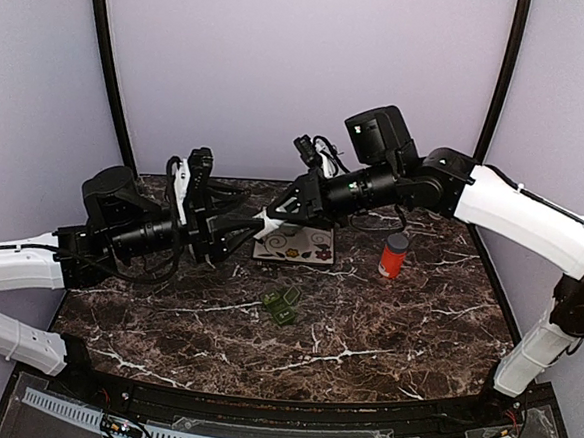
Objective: Sort the pills into containers
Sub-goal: Place the pill bottle on the pill bottle.
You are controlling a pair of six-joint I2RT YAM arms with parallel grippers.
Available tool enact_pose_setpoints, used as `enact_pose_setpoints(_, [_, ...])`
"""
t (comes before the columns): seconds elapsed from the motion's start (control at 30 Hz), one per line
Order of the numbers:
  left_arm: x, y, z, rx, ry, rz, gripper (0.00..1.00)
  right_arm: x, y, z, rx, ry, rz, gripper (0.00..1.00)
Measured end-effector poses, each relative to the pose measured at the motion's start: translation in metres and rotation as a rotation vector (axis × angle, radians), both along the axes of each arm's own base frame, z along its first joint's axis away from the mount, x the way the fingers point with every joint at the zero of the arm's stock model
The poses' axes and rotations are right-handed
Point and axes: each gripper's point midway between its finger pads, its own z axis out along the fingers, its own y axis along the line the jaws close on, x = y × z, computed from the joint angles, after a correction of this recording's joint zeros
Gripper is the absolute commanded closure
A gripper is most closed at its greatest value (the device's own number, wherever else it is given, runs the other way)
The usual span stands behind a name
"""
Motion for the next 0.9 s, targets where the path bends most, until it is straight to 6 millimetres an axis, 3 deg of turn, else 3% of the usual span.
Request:
enact_pose_setpoints(0.17, [0.000,0.006,-0.004,-0.005,0.007,0.025,0.30,0.016,-0.012,-0.012,-0.073,-0.055,-0.070,0.97])
enact_pose_setpoints(0.3, [0.003,0.013,-0.011,-0.015,0.030,0.060,0.30,0.034,-0.034,-0.023,-0.184,-0.137,-0.163,0.97])
enact_pose_setpoints(0.53, [0.009,0.019,-0.029,-0.011,0.079,0.110,0.30,0.058,-0.104,-0.067,-0.456,-0.245,-0.347,0.97])
enact_pose_setpoints(0.7, [0.011,0.020,-0.029,-0.023,0.091,0.122,0.30,0.062,-0.158,-0.117,-0.659,-0.234,-0.436,0.96])
enact_pose_setpoints(0.9, [0.011,0.021,-0.027,-0.038,0.091,0.123,0.30,0.062,-0.209,-0.160,-0.818,-0.196,-0.503,0.96])
